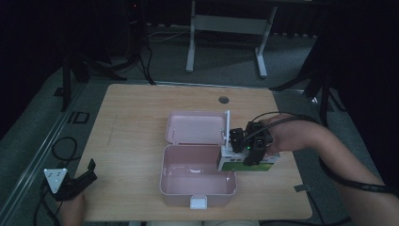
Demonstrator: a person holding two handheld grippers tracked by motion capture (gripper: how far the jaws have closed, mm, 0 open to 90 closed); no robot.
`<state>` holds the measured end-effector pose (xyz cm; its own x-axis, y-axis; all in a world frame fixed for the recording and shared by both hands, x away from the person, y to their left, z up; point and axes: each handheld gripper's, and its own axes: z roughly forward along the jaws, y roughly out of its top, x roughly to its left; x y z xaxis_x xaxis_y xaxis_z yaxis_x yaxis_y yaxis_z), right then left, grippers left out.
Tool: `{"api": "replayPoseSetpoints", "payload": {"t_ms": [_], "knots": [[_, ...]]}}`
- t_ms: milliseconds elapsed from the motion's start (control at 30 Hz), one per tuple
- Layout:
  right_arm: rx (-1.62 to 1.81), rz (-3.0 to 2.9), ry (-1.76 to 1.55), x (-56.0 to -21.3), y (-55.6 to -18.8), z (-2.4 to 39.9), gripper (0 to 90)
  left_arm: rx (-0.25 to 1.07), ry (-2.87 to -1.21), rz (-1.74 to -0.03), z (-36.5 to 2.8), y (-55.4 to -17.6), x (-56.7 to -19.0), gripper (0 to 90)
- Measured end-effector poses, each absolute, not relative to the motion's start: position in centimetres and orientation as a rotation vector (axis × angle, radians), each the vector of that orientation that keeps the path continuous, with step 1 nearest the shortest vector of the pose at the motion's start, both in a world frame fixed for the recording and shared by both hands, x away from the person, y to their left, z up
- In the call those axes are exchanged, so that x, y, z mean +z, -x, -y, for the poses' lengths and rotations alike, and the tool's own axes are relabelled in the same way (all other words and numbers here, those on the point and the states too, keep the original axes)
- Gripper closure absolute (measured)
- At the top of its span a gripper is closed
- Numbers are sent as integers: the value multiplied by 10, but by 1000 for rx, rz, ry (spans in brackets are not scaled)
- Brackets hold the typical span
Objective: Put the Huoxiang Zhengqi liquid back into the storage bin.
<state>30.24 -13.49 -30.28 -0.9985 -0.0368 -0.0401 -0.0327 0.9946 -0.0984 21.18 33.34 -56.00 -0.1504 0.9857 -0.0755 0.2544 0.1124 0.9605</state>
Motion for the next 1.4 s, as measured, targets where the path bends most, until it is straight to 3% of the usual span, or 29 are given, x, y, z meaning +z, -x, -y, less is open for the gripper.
{"api": "replayPoseSetpoints", "payload": {"t_ms": [667,1000,1400], "knots": [[-105,-3145,205,-333,-286,56,628,1099,-1250,-1550,-334,-211,-560,21],[-104,-3171,221,-360,-287,47,628,1100,-1254,-1549,-334,-211,-560,21],[-155,-3212,189,-417,-293,51,627,1101,-1253,-1547,-334,-211,-560,21]]}}
